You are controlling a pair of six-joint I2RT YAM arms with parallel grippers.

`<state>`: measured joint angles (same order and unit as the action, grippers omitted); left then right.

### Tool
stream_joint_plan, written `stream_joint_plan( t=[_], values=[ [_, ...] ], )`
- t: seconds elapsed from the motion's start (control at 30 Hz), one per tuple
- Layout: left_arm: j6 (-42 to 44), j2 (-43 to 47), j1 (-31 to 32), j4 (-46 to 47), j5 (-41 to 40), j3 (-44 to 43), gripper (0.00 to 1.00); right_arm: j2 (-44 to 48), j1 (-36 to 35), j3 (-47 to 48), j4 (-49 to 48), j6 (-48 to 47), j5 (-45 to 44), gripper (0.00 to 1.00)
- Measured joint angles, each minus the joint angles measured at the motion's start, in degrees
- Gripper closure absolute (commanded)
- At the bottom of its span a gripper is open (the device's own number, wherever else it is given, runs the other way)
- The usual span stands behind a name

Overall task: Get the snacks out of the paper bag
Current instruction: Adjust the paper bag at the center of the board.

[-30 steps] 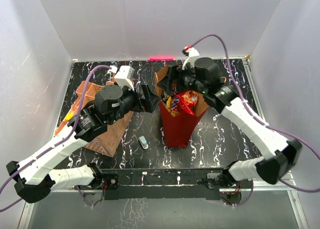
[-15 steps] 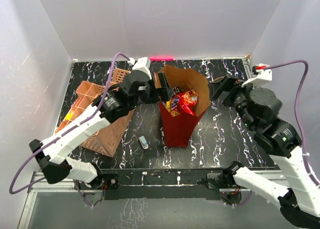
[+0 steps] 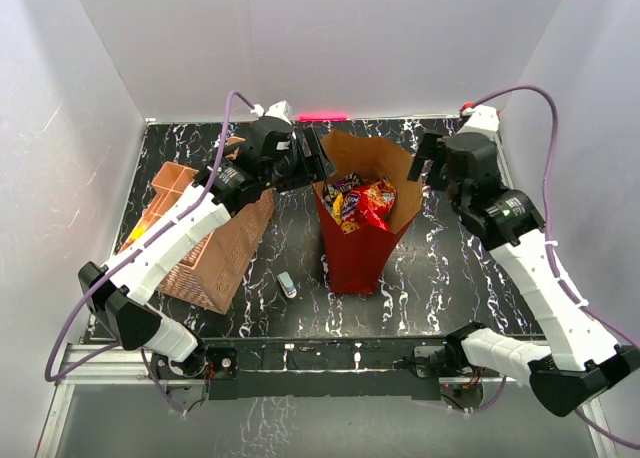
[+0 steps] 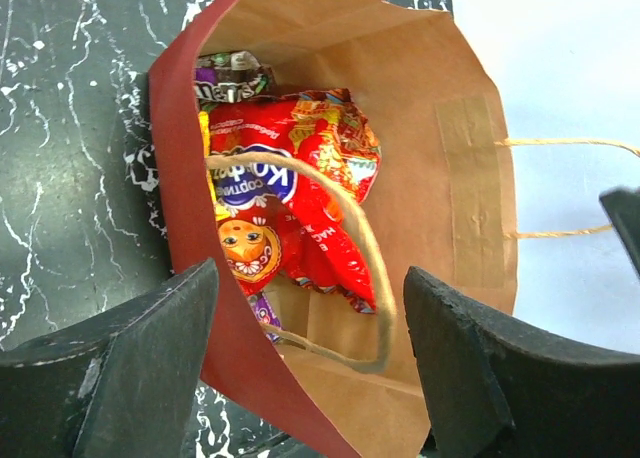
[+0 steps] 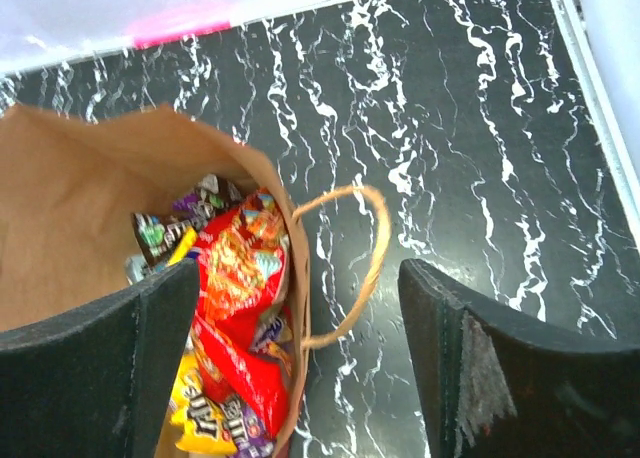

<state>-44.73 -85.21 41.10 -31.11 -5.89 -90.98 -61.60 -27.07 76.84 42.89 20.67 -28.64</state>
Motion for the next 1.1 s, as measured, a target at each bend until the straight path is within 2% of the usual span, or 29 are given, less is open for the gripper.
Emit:
stream_joint_plan(
  t=[0.1, 0.2, 0.27, 0.4, 0.5, 0.63, 0.83, 1.1],
  values=[
    [0.6, -0.3, 0.0, 0.2, 1.1, -0.9, 0.35, -0.3, 8.3, -0.2, -2.5, 0.6, 10.3, 0.26],
    [1.7, -1.4, 0.0, 0.6, 2.1, -3.1, 0.43, -0.3, 14.5, -1.2, -5.1, 1.5, 19.7, 0.54],
    [2.7, -2.7, 0.0, 0.4, 2.2, -5.1, 0.49, -0.5, 17.0, -1.9, -6.2, 2.0, 24.7, 0.65],
    [4.8, -6.2, -0.1, -1.4, 1.8, -10.4, 0.67, -1.4, 20.4, -2.8, -7.7, 2.8, 33.5, 0.72],
    [6.1, -7.6, -0.1, -2.4, 1.7, -12.0, 0.76, -1.3, 20.8, -3.2, -8.5, 3.0, 36.9, 0.79],
    [7.7, -8.4, -0.5, -3.9, 1.7, -12.9, 0.99, -0.2, 20.8, -3.7, -9.4, 3.0, 40.3, 0.90],
    [11.2, -12.1, -4.1, -5.9, 3.5, -20.2, 1.00, 0.8, 20.8, -5.4, -12.5, 4.4, 43.8, 0.91],
    [17.5, -25.5, -13.0, -5.8, 11.7, -38.0, 1.00, -0.3, 20.7, -7.1, -17.1, 8.7, 52.5, 0.91]
  ],
)
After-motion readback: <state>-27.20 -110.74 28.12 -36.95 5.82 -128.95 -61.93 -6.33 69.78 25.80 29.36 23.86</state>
